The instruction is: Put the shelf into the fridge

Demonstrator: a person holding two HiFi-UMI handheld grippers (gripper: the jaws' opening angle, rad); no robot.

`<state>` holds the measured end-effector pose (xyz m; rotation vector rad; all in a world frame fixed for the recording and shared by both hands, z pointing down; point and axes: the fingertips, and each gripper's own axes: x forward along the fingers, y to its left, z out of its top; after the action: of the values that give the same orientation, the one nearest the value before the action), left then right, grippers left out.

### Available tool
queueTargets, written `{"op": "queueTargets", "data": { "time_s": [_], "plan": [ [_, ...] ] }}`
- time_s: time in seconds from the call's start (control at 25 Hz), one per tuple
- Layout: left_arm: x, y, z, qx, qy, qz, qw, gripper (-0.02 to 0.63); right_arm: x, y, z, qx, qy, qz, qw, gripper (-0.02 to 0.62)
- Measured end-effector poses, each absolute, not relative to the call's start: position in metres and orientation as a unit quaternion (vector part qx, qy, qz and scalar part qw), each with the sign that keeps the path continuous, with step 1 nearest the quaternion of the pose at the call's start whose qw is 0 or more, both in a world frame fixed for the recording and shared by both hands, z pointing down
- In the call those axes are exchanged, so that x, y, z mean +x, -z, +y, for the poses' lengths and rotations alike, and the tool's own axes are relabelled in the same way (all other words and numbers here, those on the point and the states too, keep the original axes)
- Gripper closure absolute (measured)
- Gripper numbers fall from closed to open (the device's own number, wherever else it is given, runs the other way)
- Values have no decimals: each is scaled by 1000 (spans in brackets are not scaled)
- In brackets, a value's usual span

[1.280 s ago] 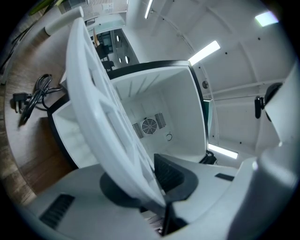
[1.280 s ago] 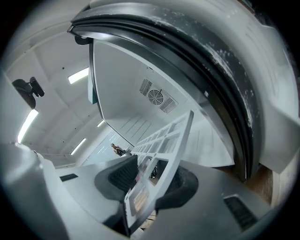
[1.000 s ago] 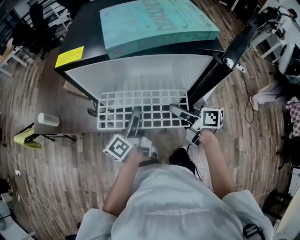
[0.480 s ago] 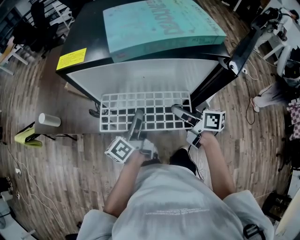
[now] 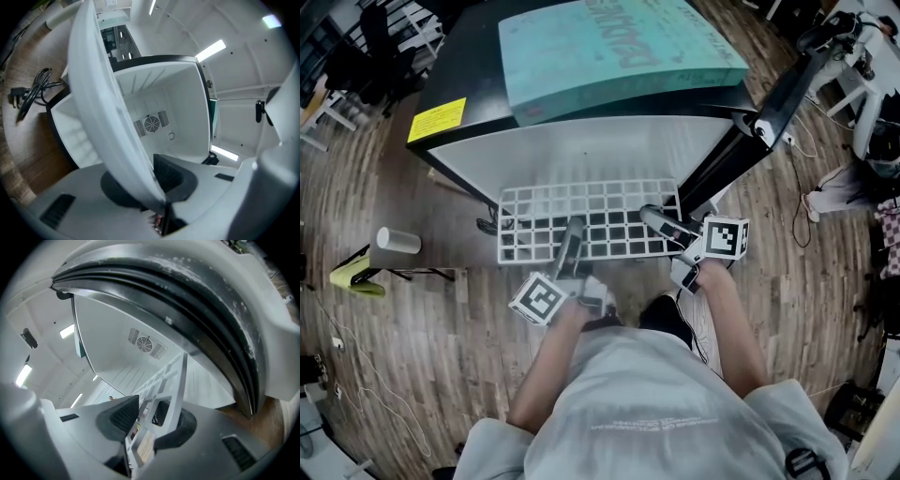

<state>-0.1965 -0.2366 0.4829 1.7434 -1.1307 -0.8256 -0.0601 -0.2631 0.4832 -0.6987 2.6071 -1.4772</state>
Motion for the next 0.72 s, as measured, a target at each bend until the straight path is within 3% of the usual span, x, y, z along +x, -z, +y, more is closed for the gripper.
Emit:
{"op": "queueTargets", "data": {
  "time_s": [0.64,0.72],
  "plan": [
    [-193,-480,-245,682,357,-444,459,540,-57,-481,-271,-223,467,854,51,474],
    [-192,-480,-246,682,356,-442,461,540,-56,-478,-266,-210,455,864,57,434]
  ]
}}
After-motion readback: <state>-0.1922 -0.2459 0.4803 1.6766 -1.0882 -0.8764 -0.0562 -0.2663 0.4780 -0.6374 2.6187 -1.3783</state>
